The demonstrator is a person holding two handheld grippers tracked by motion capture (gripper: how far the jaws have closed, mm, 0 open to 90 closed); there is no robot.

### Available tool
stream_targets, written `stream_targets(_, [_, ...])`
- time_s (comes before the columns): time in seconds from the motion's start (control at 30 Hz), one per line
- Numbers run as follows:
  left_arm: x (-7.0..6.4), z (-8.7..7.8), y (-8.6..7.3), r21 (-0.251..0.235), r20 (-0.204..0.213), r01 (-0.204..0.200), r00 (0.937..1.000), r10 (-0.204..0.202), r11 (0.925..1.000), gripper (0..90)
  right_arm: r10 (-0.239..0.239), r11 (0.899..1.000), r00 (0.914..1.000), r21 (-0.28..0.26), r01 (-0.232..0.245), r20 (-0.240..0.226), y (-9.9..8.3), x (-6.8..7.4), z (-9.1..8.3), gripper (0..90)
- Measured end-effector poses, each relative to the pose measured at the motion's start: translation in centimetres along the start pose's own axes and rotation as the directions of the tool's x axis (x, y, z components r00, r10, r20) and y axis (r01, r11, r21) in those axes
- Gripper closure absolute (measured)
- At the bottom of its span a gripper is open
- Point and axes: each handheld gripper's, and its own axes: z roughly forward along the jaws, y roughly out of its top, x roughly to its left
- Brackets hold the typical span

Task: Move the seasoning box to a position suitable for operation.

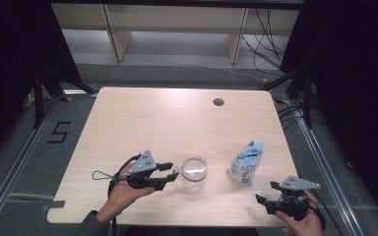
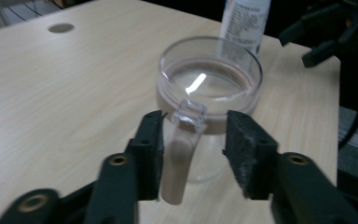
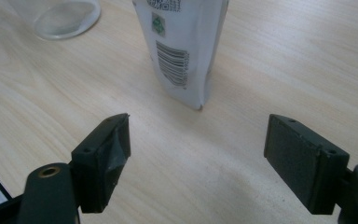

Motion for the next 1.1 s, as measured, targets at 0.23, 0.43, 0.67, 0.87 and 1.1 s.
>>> stream_targets(0.23, [-0.1, -0.2, 0.6, -0.040, -0.049, 0.003, 0.9988, -0.005, 0.9992, 80.7, 0.019, 1.000, 0.9997, -0.006, -0.019, -0.018, 0.1, 0.3, 0.0, 24.5])
stream_targets(0.43, [-0.5, 0.3, 0.8, -0.032, -0.047, 0.018, 0.9987, -0.020, 0.9993, 84.0, 0.033, 0.999, 0.9978, -0.021, -0.034, -0.058, 0.2, 0.8, -0.2, 27.9])
stream_targets(0.67, [-0.8, 1.0, 1.2, -0.017, -0.052, 0.005, 0.9986, -0.006, 0.9999, 85.9, 0.000, 0.998, 0.9956, -0.059, -0.006, -0.093, 0.3, 0.9, 0.0, 31.5])
stream_targets(0.87, [-0.8, 1.4, 1.1, -0.006, -0.063, 0.007, 0.9980, -0.007, 1.0000, 87.1, -0.019, 0.998, 0.9942, -0.064, 0.012, -0.106, 0.6, 1.7, -0.2, 34.9])
stream_targets(1.1, [-0.8, 1.3, 1.0, -0.014, -0.068, 0.010, 0.9976, -0.011, 0.9999, 86.9, -0.050, 0.995, 0.9855, -0.098, 0.035, -0.162, 1.0, 2.7, 0.3, 40.0])
